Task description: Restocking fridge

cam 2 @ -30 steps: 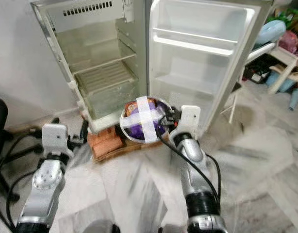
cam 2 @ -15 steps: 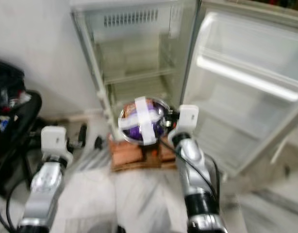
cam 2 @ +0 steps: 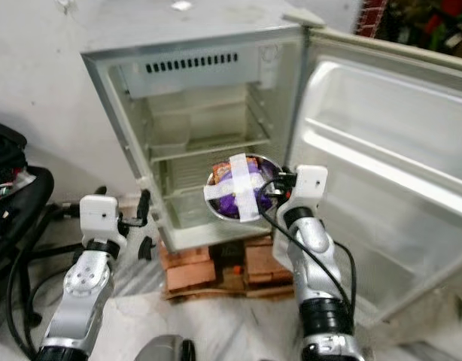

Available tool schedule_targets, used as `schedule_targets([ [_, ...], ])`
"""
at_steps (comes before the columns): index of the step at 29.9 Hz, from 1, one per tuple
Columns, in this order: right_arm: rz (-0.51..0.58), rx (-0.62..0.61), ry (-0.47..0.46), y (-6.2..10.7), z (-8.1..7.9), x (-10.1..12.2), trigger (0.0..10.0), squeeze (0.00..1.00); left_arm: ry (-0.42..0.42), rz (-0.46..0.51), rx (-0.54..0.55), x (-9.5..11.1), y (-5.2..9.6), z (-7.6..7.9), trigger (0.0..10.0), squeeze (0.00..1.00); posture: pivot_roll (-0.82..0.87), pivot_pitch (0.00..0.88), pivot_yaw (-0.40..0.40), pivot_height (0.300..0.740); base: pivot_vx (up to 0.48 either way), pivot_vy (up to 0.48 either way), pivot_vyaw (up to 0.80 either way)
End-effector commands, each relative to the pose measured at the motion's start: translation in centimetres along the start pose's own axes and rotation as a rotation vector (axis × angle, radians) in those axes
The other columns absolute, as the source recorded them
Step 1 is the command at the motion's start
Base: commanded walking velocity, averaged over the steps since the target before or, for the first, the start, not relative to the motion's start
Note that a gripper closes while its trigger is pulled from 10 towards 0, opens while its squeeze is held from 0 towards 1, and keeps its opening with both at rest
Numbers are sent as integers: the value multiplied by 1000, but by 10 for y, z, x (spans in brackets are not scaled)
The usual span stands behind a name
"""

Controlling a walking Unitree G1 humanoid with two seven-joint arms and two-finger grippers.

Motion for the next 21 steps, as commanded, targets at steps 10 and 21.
schedule_targets([
  [10,13,-57,22,9,25,5,10000,0,40,-38,15,-4,29,-5,10000,0,102,37,18,740,158,0,0],
  [21,-38,-47,52,42,32,-12,10000,0,57,-63,54,-5,50,-19,10000,0,107,33,12,740,0,0,0],
])
Point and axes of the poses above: a point about 5 cm out from each wrist's last joint towards the gripper, its own y axis pointing back from the gripper into the wrist, its own x axis along the axis of the wrist's last joint, z = x × y, the point moved 6 cm from there along -y, pointing out of the wrist towards the gripper, and after that the axes turned 12 degrees about y, right-handed, at the moved point
